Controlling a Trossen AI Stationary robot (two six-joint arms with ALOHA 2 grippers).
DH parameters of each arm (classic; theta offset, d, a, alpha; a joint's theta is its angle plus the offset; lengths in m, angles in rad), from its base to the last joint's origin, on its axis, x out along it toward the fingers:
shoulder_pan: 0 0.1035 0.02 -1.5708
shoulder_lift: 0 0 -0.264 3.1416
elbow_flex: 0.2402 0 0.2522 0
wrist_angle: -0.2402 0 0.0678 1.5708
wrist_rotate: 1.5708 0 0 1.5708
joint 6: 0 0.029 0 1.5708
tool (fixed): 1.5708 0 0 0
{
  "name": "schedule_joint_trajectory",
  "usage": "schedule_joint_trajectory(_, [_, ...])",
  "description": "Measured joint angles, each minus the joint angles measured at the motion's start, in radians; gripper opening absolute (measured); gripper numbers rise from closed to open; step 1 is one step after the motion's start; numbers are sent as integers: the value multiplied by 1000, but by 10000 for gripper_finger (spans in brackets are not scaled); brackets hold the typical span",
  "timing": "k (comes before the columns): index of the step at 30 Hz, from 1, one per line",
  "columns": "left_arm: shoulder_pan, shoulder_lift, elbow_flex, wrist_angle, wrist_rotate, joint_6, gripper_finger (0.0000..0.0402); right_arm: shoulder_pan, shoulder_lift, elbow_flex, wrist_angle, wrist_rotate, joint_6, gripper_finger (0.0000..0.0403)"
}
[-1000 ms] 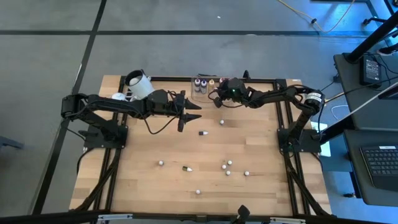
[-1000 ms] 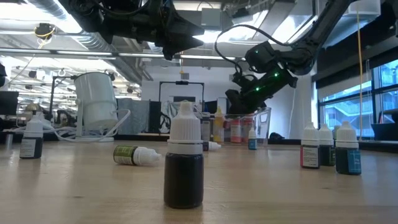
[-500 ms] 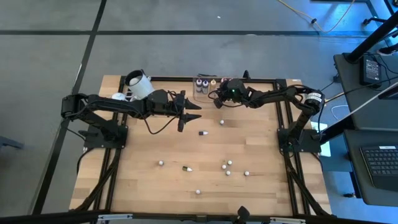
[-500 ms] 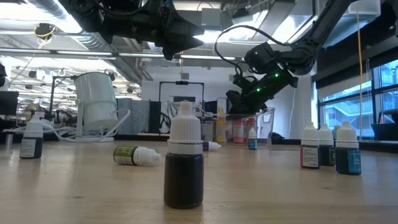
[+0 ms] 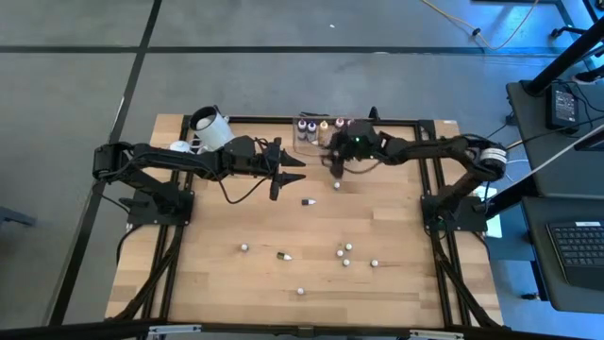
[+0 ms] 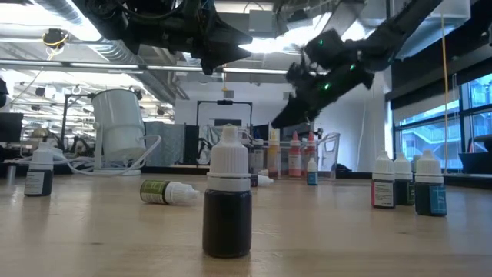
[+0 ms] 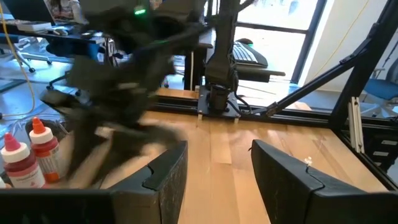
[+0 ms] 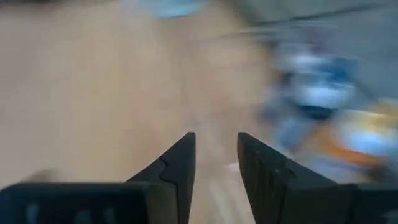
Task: Pick & Place food coloring
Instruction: Put the top small blue food coloring bottle into the transparent container
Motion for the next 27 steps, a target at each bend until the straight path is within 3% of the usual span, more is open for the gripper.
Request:
schedule_joint_trajectory(4, [0,0,0,0,0,0,173,56,-60,0,-165,-122,-26,122])
schedule_joint_trajectory(13, [0,0,0,0,0,0,178,145,-49,-3,-399,-137,-21,122])
schedule_joint_trajectory(16, [0,0,0,0,0,0,177,180,-50,-2,-370,-92,-22,122])
schedule_joint_trajectory(21, [0,0,0,0,0,0,173,220,-50,-2,-377,79,-8,122])
schedule_joint_trajectory(27, [0,0,0,0,0,0,176,244,-50,-2,-384,92,-7,148])
